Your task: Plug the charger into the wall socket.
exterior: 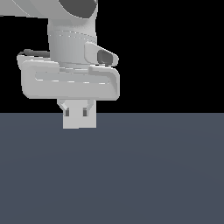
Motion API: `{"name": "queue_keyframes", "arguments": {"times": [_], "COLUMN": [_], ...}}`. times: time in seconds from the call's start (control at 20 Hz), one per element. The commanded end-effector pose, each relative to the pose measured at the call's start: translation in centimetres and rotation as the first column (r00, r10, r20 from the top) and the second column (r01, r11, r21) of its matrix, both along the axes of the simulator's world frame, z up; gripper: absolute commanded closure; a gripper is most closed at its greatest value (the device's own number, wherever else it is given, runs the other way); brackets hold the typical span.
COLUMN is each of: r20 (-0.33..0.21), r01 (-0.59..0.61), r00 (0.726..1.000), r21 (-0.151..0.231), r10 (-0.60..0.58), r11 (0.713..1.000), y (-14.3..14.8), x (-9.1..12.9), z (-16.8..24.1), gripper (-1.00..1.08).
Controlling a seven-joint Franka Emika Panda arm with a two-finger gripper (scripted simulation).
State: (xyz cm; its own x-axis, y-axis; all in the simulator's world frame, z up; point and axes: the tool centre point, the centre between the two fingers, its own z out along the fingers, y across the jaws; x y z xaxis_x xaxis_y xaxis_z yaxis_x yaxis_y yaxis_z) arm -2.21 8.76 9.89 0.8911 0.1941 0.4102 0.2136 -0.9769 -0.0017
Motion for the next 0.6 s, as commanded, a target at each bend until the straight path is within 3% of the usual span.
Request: {"name": "queue_keyframes", "arguments": {"times": [0.0, 0.55], "r20": [-0.001, -0.001], "r01": [0.010, 0.011], "r00": [1.000, 1.000], "r21": [-0.001, -0.002], "r10": [-0.010, -0.011], "r11": [1.000, 1.000], "y": [-0.18, -0.11], "x": [0.01, 0.50], "z": [0.13, 0.14], "gripper": [1.08, 1.08]}}
